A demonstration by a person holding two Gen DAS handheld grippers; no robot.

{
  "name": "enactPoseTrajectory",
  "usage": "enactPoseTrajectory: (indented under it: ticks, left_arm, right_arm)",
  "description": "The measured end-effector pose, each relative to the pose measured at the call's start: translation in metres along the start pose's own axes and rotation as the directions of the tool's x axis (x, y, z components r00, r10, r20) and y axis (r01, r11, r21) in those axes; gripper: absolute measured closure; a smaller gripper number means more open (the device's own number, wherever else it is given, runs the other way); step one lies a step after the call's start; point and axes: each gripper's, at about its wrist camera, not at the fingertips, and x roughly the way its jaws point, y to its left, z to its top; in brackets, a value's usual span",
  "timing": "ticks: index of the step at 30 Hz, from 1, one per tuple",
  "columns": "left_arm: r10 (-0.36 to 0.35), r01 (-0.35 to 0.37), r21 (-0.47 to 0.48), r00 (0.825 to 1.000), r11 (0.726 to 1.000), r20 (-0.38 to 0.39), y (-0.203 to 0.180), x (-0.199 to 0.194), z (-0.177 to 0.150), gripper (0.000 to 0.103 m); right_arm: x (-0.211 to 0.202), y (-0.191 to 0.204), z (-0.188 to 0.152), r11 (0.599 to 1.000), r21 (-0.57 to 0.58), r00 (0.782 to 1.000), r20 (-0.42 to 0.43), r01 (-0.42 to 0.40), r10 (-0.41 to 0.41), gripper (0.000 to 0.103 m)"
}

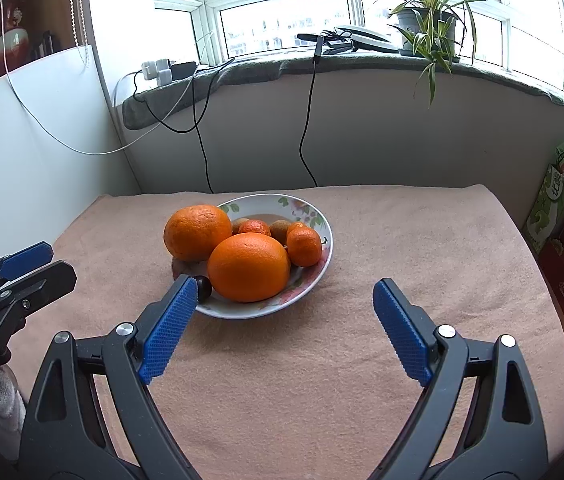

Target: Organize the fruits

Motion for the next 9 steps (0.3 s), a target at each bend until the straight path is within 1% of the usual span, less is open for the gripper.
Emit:
enactPoseTrajectory:
  ticks: [9]
  left_arm:
    - [-0.003, 0.003, 0.001, 1.000, 1.000, 0.002, 0.0003, 0.0000, -0.0023, 0.025]
  right_arm:
    - [0.0032, -0.0049, -0.0005, 1.000, 0.009, 1.000, -0.002, 0.006, -0.006, 0.011]
